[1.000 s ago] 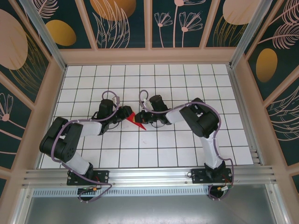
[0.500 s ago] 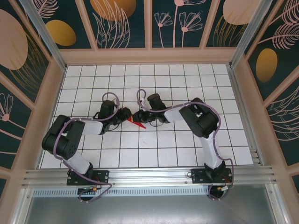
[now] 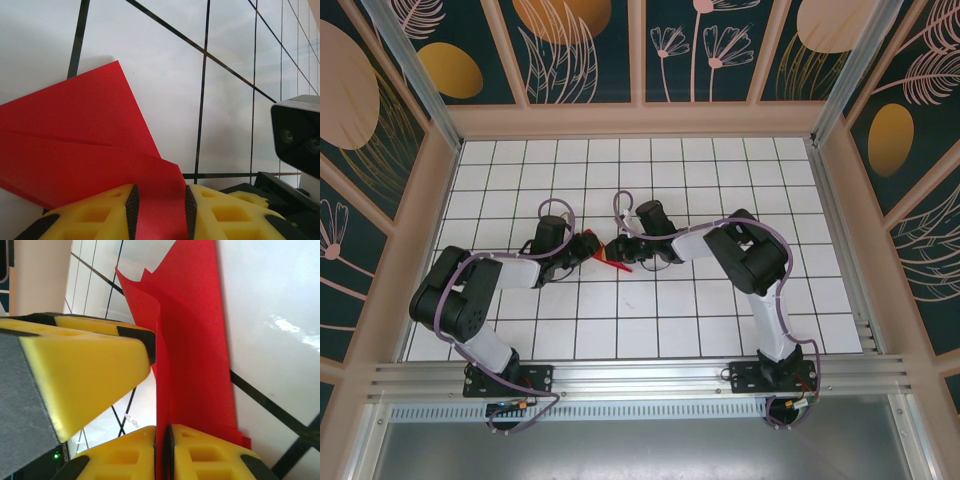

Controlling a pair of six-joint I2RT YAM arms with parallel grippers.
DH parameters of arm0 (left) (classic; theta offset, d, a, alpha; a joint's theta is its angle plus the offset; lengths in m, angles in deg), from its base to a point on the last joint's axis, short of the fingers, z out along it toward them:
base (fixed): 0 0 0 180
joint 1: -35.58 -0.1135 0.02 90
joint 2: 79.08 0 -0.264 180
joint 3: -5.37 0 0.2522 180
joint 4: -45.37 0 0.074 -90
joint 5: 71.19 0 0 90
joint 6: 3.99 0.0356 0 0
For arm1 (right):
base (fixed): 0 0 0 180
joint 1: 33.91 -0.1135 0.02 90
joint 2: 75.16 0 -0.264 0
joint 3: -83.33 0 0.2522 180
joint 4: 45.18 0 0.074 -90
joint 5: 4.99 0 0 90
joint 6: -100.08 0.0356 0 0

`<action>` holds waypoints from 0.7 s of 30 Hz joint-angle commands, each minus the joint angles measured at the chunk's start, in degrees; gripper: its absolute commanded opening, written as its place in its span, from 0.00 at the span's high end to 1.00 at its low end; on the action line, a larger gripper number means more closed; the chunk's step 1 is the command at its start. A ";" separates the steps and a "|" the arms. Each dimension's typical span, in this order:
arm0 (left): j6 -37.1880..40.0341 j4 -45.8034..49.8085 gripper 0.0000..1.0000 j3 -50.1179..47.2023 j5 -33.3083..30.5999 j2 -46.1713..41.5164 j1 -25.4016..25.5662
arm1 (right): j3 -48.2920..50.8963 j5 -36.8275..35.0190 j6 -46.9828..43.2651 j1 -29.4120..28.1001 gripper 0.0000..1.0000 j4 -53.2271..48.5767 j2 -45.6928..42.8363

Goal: Fold a paper plane with a square sheet of paper (pick it up from the middle)
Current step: Fold the wing for the fifth time at the center of the table.

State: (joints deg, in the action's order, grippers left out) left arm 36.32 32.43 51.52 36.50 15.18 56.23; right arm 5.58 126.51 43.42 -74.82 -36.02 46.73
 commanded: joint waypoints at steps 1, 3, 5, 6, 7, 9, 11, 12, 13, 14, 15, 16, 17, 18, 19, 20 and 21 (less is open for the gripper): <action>1.17 0.87 0.67 1.59 -0.40 0.17 0.19 | 0.75 -2.22 -0.32 0.40 0.89 -2.23 1.25; 1.21 0.86 0.67 1.95 -0.20 0.40 0.20 | 0.81 -3.41 -0.51 0.41 0.91 -3.15 1.52; 1.17 0.76 0.67 1.98 -0.16 0.40 0.25 | 0.72 -4.15 -0.69 0.39 0.93 -4.12 1.77; 1.17 0.76 0.67 2.06 -0.12 0.32 0.21 | 0.54 -4.45 -0.82 0.40 0.93 -4.65 1.96; 1.17 0.77 0.67 2.07 -0.12 0.22 0.19 | 0.34 -4.66 -0.86 0.39 0.94 -5.15 2.12; 1.15 0.94 0.67 2.03 -0.11 0.05 0.19 | -0.16 -5.27 -1.15 0.39 0.95 -6.15 2.45; 1.13 1.12 0.67 2.08 -0.20 -0.28 0.20 | -0.43 -5.85 -1.43 0.39 0.95 -7.00 2.70; 1.13 1.15 0.67 2.07 -0.18 -0.47 0.20 | -0.51 -6.11 -1.60 0.39 0.96 -7.47 2.74; 1.20 1.29 0.67 2.16 -0.21 -0.77 0.20 | -0.53 -6.45 -1.77 0.40 0.95 -7.82 2.87; 1.23 1.38 0.67 2.18 -0.20 -1.02 0.20 | -0.53 -6.67 -1.87 0.41 0.95 -8.16 3.01; 1.26 1.38 0.67 2.16 -0.21 -1.41 0.19 | -0.56 -6.93 -1.94 0.39 0.95 -8.52 3.05; 1.30 1.39 0.67 2.16 -0.27 -1.81 0.19 | -0.52 -7.20 -1.96 0.40 0.96 -8.77 3.21; 1.43 1.39 0.67 2.25 -0.36 -2.17 0.19 | -0.54 -7.30 -1.89 0.39 0.96 -8.92 3.33; 1.52 1.43 0.67 2.28 -0.62 -2.53 0.19 | -0.53 -7.38 -1.80 0.39 0.96 -9.02 3.48; 1.61 1.56 0.67 2.25 -0.86 -2.80 0.19 | -0.57 -7.39 -1.67 0.39 0.96 -9.10 3.54; 1.71 1.63 0.67 2.21 -0.98 -2.93 0.19 | -0.61 -7.40 -1.53 0.35 0.96 -9.19 3.69; 1.90 1.73 0.67 2.25 -1.15 -3.03 0.21 | -0.70 -7.61 -1.31 0.39 0.96 -9.42 3.84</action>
State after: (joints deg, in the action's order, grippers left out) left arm 36.58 33.04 52.59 36.28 13.80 56.23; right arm 4.67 124.08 43.40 -74.88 -39.08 46.86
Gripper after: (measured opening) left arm 0.332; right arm 0.063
